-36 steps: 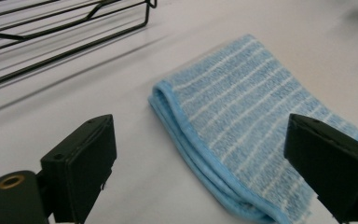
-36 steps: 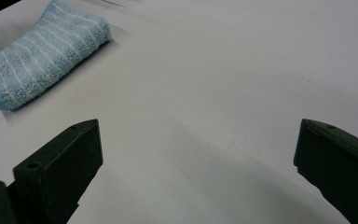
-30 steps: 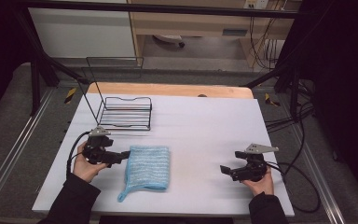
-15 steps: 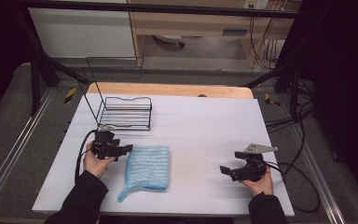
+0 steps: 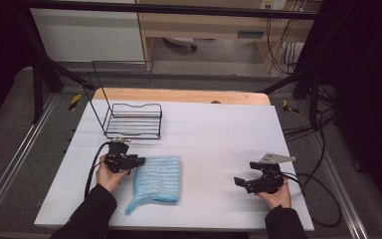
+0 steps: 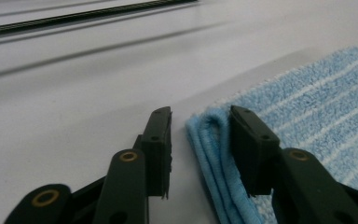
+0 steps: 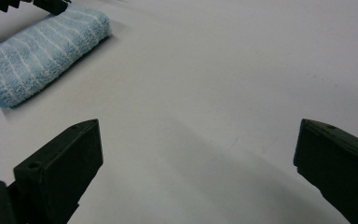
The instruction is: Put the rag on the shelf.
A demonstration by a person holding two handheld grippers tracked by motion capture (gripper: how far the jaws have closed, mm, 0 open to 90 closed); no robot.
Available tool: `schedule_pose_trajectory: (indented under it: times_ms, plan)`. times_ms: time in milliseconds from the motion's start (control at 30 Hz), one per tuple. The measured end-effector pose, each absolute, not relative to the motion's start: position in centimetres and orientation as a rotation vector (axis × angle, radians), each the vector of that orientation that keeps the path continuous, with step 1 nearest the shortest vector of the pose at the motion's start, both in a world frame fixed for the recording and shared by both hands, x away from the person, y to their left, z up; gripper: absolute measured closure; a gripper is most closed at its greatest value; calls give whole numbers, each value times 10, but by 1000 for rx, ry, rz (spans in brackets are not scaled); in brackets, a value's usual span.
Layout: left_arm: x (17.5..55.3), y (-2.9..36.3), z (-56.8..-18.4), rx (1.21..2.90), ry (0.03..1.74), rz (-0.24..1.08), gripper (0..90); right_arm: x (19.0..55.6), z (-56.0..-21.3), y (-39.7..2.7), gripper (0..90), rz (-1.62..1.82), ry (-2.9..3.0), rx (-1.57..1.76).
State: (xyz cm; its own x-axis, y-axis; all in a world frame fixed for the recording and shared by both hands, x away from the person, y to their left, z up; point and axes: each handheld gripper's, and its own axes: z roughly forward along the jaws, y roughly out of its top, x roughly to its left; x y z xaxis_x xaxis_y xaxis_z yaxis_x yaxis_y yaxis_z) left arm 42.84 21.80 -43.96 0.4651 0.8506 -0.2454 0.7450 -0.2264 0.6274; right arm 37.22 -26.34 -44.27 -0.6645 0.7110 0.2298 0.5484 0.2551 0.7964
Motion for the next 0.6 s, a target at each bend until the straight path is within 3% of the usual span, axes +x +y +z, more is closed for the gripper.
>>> schedule_pose_trajectory:
  times_ms: [600]
  plan:
    - [428, 214, -442, 2029, 1319, 157, 740, 377, -435, -238, 23, 1380, 2367, 1171]
